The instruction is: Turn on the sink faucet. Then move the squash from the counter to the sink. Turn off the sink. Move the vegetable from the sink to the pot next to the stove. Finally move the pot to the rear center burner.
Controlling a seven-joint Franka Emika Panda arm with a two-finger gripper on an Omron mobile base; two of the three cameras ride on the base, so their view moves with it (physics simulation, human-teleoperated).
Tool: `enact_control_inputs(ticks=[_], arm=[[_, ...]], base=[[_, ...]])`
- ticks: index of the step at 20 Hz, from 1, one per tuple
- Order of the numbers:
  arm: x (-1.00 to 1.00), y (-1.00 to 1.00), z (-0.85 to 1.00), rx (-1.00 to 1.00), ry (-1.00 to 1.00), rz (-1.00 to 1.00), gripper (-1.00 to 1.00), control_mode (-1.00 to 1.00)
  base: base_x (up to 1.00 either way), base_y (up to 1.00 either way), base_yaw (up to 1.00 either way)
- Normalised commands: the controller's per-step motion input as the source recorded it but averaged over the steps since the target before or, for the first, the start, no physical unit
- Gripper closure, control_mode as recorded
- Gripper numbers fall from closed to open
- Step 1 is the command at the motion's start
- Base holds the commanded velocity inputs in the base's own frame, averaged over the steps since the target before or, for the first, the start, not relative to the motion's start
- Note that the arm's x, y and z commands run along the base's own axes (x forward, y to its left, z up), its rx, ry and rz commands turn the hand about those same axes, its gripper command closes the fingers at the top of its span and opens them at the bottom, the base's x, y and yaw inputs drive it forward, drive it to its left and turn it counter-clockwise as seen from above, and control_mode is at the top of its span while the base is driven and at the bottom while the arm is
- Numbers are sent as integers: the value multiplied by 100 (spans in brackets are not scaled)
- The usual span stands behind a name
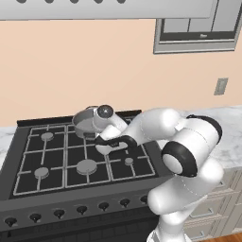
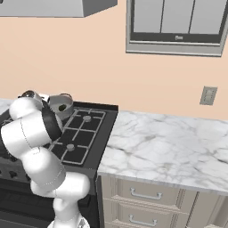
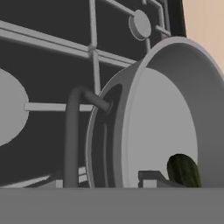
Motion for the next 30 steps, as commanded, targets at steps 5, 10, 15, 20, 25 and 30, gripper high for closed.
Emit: enact_control_inputs(ticks=[5,10,15,20,25,30], arm=[[4,28,-28,-1,1,3,100,-100],[14,15,-29,0,0,5,100,-100],[20,4,-27,0,0,4,100,-100],[27,9,-17,0,0,2,100,-100],[33,25,-11,0,0,0,100,-100],[33,26,-11,0,0,0,100,-100]], base=[[0,0,0],[0,0,0],[0,0,0],[0,0,0],[0,0,0],[0,0,0]])
